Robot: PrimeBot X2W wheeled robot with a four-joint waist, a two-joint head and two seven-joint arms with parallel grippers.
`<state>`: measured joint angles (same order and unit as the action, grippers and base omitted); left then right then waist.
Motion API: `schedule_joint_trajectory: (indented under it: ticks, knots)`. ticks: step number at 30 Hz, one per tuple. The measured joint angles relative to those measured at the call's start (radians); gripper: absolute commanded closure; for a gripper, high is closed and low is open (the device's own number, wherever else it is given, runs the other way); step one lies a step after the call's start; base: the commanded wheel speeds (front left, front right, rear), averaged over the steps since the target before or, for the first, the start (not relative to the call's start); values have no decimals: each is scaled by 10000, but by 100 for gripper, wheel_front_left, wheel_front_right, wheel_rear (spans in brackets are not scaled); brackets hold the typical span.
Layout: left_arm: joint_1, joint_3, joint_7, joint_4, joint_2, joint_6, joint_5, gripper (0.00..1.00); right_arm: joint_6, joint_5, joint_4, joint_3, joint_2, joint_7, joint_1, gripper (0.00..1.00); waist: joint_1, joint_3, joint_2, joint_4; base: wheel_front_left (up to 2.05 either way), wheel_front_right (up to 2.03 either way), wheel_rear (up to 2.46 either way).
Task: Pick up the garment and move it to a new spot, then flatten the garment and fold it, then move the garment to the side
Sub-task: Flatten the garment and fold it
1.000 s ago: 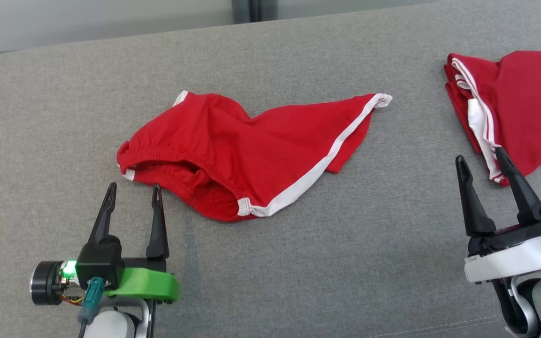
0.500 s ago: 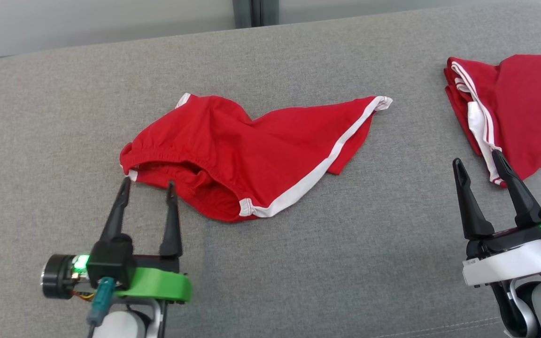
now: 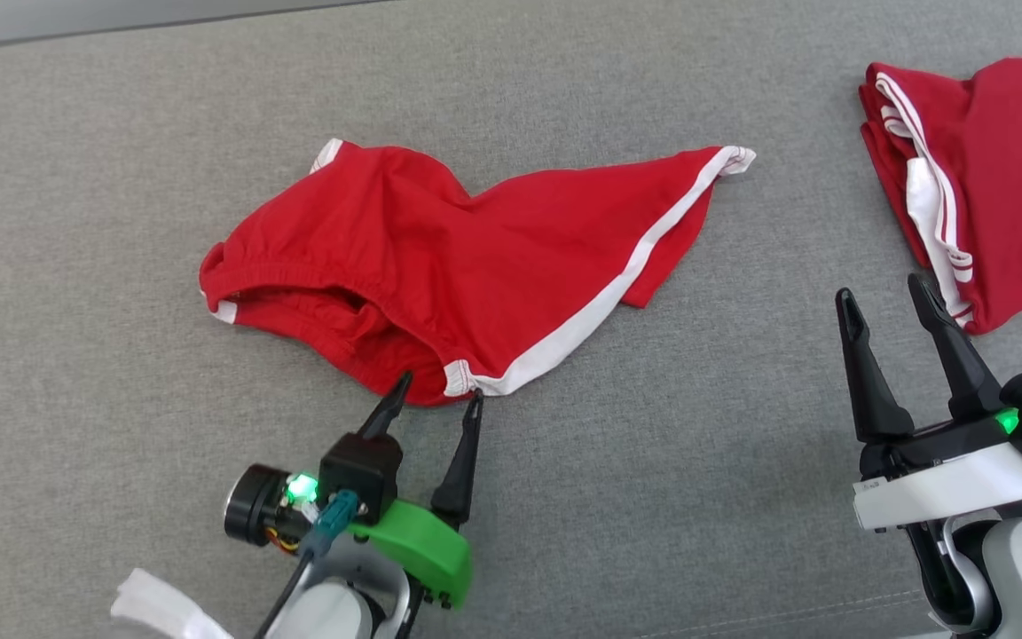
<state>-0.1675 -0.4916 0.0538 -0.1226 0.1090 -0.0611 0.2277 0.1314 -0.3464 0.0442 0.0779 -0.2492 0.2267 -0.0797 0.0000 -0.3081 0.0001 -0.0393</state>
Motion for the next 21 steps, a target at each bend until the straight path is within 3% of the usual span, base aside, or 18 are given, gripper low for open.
schedule_joint_trajectory:
  ticks: [2, 3, 4, 5, 11, 21]
  knots:
    - [-262, -10, -157, -305, -8, 65, 44, 0, 0, -46, -105, 42, -31, 36, -98, 0, 0, -114, 0, -58, 0, 0, 0]
    - [-379, -13, -182, -479, -10, 117, 77, 17, 0, -82, -153, 71, -63, 40, -141, 0, 0, -170, 0, -98, 0, 0, 0]
    - [-474, -25, -265, -612, -2, 184, 81, 82, 0, -111, -196, 104, -84, 50, -174, 0, 0, -208, 0, -133, 0, 0, 0]
    - [-576, -17, -337, -754, 0, 244, 125, 100, 0, -130, -255, 134, -88, 54, -225, 0, 0, -250, 0, -183, 0, 0, 0]
    - [-884, -15, -201, -915, 0, 364, 205, 100, 0, -213, -882, 77, -268, 140, -468, 0, 0, -464, 0, -341, 0, 0, 0]
    - [-1171, -322, -75, -704, -115, 424, 213, 100, -6, -871, -2564, 464, -790, 180, -1885, 0, 0, -933, 0, 164, 0, 0, 0]
